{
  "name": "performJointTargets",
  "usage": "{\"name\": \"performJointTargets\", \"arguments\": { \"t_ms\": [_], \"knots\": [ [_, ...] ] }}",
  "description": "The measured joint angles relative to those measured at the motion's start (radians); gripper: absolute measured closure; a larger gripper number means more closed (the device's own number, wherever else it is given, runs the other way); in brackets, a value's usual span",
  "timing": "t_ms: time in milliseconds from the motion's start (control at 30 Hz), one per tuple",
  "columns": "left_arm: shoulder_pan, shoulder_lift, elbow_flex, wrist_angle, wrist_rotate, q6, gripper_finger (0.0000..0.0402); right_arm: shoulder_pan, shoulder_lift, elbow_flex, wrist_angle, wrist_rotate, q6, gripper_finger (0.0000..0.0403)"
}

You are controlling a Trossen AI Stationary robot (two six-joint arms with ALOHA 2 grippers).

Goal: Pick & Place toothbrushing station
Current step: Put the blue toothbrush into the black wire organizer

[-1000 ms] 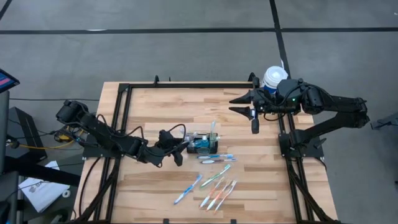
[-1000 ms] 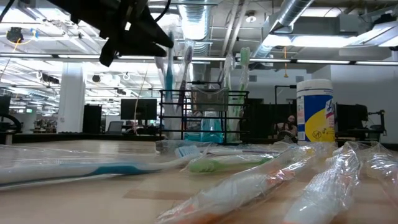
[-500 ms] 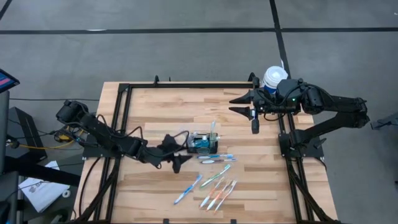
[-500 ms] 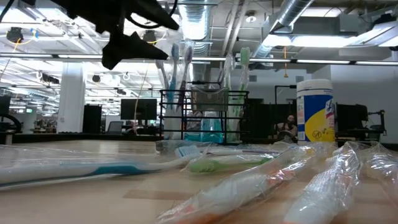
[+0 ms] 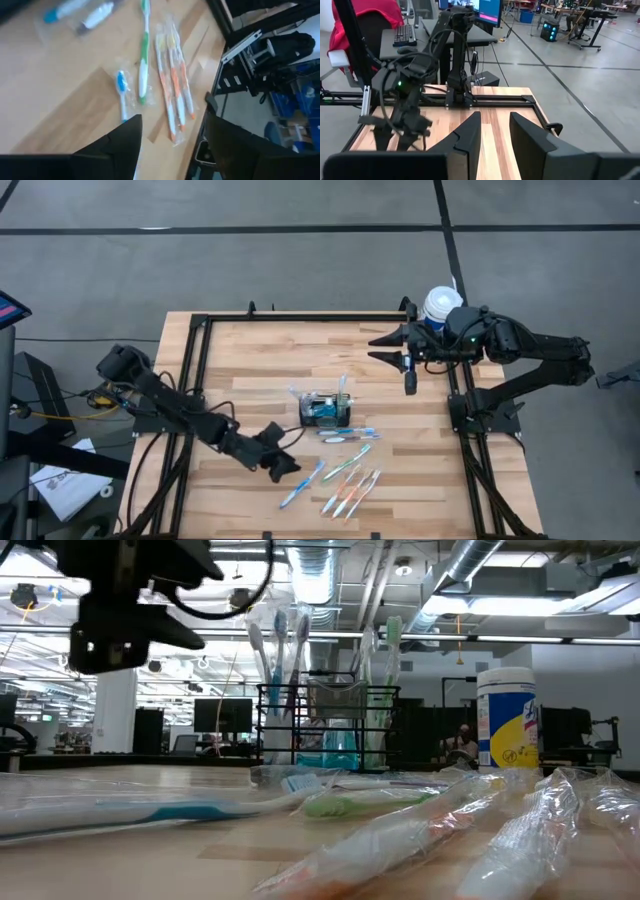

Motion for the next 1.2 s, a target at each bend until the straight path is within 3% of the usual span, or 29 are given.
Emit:
{"name": "performJointTargets", "arguments": {
  "t_ms": [400,1000,1200],
  "knots": [
    [0.115,0.25,0.109,-0.001,0.174,-0.004,0.0166,0.017,0.0,0.0,0.04,0.0,0.003,0.031],
    [0.116,0.301,0.119,0.0,0.172,-0.018,0.0176,0.045,0.0,0.0,0.053,0.0,0.003,0.031],
    [0.121,0.353,0.179,0.004,0.182,-0.011,0.0176,0.045,0.001,0.0,0.063,0.0,0.003,0.031]
  ]
}}
